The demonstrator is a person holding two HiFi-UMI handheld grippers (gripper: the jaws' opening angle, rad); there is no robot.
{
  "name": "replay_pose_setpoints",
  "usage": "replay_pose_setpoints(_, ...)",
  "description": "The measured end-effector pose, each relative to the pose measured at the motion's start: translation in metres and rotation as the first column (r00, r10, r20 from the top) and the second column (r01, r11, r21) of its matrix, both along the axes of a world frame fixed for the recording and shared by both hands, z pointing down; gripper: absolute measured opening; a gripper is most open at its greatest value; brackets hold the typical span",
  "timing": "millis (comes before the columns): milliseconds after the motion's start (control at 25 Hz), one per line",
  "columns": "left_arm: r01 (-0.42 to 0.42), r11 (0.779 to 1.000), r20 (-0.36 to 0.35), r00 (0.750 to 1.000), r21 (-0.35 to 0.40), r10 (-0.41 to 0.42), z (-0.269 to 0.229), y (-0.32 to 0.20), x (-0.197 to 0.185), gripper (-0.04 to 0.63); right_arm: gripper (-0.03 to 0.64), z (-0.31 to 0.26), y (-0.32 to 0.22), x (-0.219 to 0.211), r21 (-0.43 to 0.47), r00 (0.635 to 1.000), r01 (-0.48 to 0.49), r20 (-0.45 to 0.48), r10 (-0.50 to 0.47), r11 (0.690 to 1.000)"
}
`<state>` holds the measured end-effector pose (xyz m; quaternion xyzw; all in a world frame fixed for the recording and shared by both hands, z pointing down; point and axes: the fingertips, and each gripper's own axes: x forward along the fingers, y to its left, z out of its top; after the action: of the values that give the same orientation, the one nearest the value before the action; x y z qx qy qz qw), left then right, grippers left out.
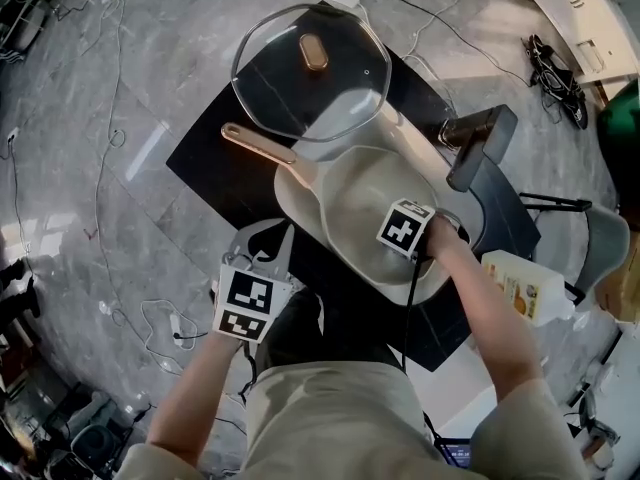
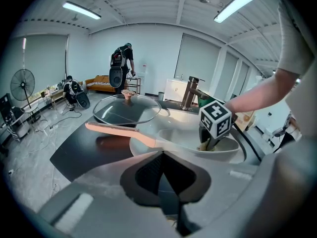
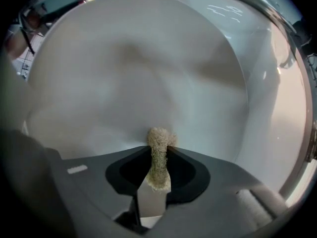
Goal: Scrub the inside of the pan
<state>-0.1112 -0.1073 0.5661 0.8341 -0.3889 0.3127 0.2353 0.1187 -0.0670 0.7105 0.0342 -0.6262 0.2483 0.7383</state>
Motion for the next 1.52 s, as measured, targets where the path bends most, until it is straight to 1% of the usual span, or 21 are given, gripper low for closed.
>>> replay_pose_setpoints(80,-0.005,1.0,-0.001,1.0,0.001,0.005,0.0,0.001,0.001,0.002,0.098,-0.014,0.018,-0.007,-0.074,0.999,-0.005,0.046,0.008,0.997)
replay_pose_setpoints(160,-0.007,1.0,-0.003,1.0,0.004,0.007,-0.002,0.0,0.003,0.002,0.098,-0.028,0.031,-0.019,-0.131,0.993,-0.022,0.116,0.037,0.991)
replay_pose_setpoints(280,-0.011,1.0,-0.008,1.0,0.007,0.011,-0.005,0.001,0.006,0.002,0.098,-0.043,0.047,-0.048,-0.21,0.965,-0.032,0.247,0.085,0.977)
replay_pose_setpoints(360,-0.012,1.0,-0.008,1.0,0.008,0.012,-0.005,0.003,0.007,0.002,0.1,-0.047,0.048,-0.067,-0.228,0.946,-0.016,0.311,0.089,0.974)
replay_pose_setpoints(440,-0.01,1.0,-0.009,1.0,0.005,0.01,-0.004,0.005,0.008,0.002,0.101,-0.047,0.041,-0.085,-0.241,0.926,-0.029,0.358,0.117,0.97)
replay_pose_setpoints(520,-0.011,1.0,-0.009,1.0,0.0,0.011,-0.002,0.008,0.008,0.002,0.103,-0.045,0.033,-0.095,-0.259,0.913,-0.042,0.381,0.142,0.965)
replay_pose_setpoints(600,-0.015,1.0,-0.003,1.0,-0.005,0.015,-0.001,0.011,0.008,0.002,0.104,-0.044,0.027,-0.1,-0.267,0.908,-0.022,0.397,0.131,0.963)
replay_pose_setpoints(680,-0.014,1.0,0.005,1.0,-0.008,0.014,0.0,0.013,0.005,0.002,0.106,-0.043,0.02,-0.105,-0.255,0.898,-0.019,0.421,0.129,0.967)
replay_pose_setpoints(720,-0.011,1.0,0.007,1.0,-0.009,0.011,0.001,0.014,0.003,0.002,0.104,-0.042,0.015,-0.108,-0.244,0.89,-0.033,0.434,0.14,0.969)
replay_pose_setpoints(800,-0.004,1.0,0.012,1.0,-0.014,0.004,0.002,0.015,0.0,0.002,0.104,-0.039,0.001,-0.115,-0.208,0.868,-0.091,0.463,0.18,0.974)
replay_pose_setpoints(880,0.001,1.0,0.017,1.0,-0.02,0.0,0.005,0.016,-0.003,0.002,0.104,-0.033,-0.014,-0.12,-0.162,0.841,-0.174,0.489,0.232,0.971)
replay_pose_setpoints(1040,0.002,1.0,0.026,1.0,-0.021,-0.001,0.007,0.015,-0.006,0.002,0.104,-0.017,-0.044,-0.12,-0.076,0.787,-0.322,0.532,0.312,0.944)
replay_pose_setpoints(1120,0.002,1.0,0.027,1.0,-0.019,-0.002,0.006,0.014,-0.005,0.002,0.104,-0.007,-0.059,-0.11,-0.031,0.778,-0.384,0.528,0.341,0.923)
replay_pose_setpoints(1160,0.002,1.0,0.026,1.0,-0.018,-0.001,0.006,0.013,-0.004,0.002,0.104,-0.001,-0.067,-0.103,0.001,0.786,-0.401,0.515,0.344,0.916)
replay_pose_setpoints(1200,0.001,1.0,0.026,1.0,-0.017,0.0,0.005,0.013,-0.003,0.002,0.104,0.005,-0.074,-0.094,0.042,0.803,-0.408,0.492,0.337,0.912)
replay_pose_setpoints(1280,-0.002,1.0,0.025,1.0,-0.017,0.002,0.005,0.013,-0.002,0.002,0.103,0.017,-0.084,-0.074,0.13,0.853,-0.395,0.42,0.311,0.909)
replay_pose_setpoints(1400,-0.004,1.0,0.023,1.0,-0.019,0.004,0.004,0.014,0.001,0.002,0.103,0.032,-0.086,-0.041,0.236,0.924,-0.333,0.273,0.267,0.913)
replay_pose_setpoints(1440,-0.005,1.0,0.022,1.0,-0.019,0.005,0.004,0.015,0.002,0.002,0.103,0.035,-0.084,-0.032,0.258,0.942,-0.301,0.228,0.245,0.918)
replay_pose_setpoints(1520,-0.008,1.0,0.019,1.0,-0.017,0.009,0.004,0.015,0.003,0.002,0.103,0.034,-0.074,-0.02,0.27,0.965,-0.244,0.16,0.207,0.931)
